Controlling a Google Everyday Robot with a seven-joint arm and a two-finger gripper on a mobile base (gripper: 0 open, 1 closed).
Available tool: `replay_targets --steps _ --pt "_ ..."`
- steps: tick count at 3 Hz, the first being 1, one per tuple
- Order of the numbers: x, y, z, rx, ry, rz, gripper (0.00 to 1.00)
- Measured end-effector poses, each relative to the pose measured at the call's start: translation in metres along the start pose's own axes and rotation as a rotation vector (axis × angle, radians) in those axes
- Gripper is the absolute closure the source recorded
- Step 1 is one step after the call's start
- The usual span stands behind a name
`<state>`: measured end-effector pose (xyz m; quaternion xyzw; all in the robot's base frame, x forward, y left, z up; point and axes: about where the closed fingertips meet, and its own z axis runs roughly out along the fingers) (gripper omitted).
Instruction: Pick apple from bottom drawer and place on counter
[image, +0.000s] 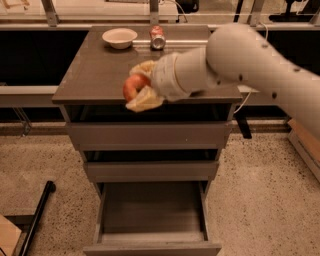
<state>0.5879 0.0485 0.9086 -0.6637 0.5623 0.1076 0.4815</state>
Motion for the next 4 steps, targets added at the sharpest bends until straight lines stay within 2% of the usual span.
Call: replay_targets --steps 1,2,3,4 --pt "-0.018 -0.03 -0.017 0.058 -0.025 -0.017 1.0" --pt "-0.018 -0.03 -0.017 0.058 -0.025 -0.017 1.0" --pt "-0.021 -0.055 -0.014 0.068 -0.012 -0.022 1.0" --pt "-0.014 -0.085 0.004 0.083 -0.021 0.017 1.0"
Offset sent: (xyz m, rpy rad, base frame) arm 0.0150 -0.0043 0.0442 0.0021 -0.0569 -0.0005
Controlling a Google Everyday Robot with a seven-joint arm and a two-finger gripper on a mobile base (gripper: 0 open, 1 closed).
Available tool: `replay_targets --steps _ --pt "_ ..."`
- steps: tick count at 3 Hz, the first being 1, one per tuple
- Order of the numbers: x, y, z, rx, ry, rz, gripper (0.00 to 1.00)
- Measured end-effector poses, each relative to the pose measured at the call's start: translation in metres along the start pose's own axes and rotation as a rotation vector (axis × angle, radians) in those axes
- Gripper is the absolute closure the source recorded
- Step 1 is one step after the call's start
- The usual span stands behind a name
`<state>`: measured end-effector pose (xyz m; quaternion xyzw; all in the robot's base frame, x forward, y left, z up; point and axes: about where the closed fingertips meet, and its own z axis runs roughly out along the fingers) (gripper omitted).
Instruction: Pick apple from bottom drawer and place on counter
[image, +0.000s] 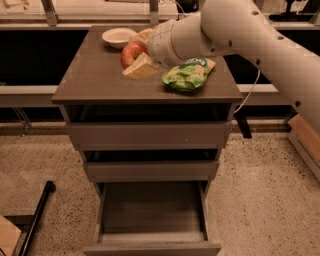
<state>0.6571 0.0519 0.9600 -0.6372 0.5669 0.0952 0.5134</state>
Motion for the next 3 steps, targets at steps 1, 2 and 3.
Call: replay_targets --steps 1,2,3 --pt "0.019 -0.021 0.023 0.001 0.012 0.057 1.0" --pt "0.044 -0.029 0.044 -0.001 0.026 0.129 1.0" --pt "0.069 -0.038 0.066 -0.004 0.042 0.186 1.0"
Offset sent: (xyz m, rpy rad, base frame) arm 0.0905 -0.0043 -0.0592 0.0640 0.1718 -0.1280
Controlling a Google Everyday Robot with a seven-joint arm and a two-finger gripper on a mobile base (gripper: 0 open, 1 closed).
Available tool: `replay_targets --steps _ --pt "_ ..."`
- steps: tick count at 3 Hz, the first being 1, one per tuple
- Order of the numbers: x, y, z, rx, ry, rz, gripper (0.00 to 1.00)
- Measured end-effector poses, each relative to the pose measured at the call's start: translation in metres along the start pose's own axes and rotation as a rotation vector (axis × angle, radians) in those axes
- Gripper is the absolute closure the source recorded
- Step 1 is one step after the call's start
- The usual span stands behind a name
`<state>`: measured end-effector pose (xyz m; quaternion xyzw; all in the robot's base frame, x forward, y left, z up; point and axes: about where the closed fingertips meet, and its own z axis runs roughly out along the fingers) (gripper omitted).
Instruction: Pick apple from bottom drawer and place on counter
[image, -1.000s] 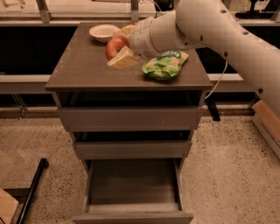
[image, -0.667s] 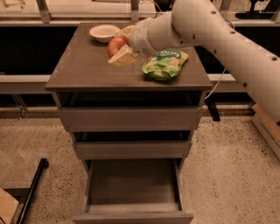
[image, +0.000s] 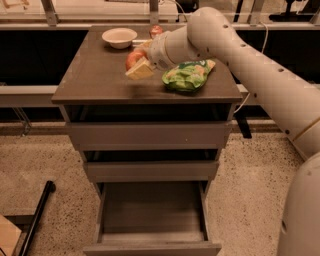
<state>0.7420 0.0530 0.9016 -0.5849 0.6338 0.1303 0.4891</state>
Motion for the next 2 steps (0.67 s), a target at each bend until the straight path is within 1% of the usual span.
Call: replay_targets --steps 1,2 --pt "0.019 -0.011 0.022 -0.01 0.006 0.027 0.82" --pt "0.036 -0.014 0.036 -0.011 -0.005 0.068 0.53"
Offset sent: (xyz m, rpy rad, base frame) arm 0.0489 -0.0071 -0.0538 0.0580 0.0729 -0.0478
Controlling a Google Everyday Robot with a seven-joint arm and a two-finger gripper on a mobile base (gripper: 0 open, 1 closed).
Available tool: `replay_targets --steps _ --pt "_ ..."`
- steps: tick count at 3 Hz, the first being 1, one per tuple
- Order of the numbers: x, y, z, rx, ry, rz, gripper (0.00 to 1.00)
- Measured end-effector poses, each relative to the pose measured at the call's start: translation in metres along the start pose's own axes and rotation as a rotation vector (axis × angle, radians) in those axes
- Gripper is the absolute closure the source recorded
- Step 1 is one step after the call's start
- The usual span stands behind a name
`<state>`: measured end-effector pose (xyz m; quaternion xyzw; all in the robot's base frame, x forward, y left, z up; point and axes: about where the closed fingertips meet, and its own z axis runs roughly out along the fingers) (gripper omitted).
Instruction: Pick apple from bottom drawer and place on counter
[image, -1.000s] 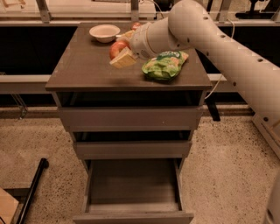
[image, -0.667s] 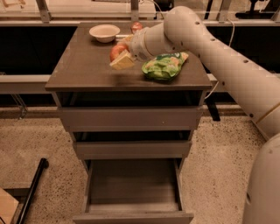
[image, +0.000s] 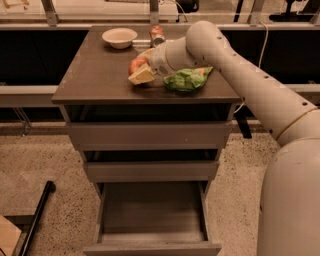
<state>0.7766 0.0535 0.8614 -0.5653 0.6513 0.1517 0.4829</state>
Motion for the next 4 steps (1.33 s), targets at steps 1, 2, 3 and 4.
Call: replay_targets --steps 1,2,3,4 --pt "0.006 0.0012 0.005 -0.003 -0.008 0.016 0.28" --pt "0.0055 0.0031 0.0079 -0.009 -0.008 0.015 0.05" --pt "0.0054 0.0041 0.0094 -0.011 -0.009 0.015 0.0" --pt "0.0054 0.0041 0.0094 -0.011 -0.009 0.015 0.0"
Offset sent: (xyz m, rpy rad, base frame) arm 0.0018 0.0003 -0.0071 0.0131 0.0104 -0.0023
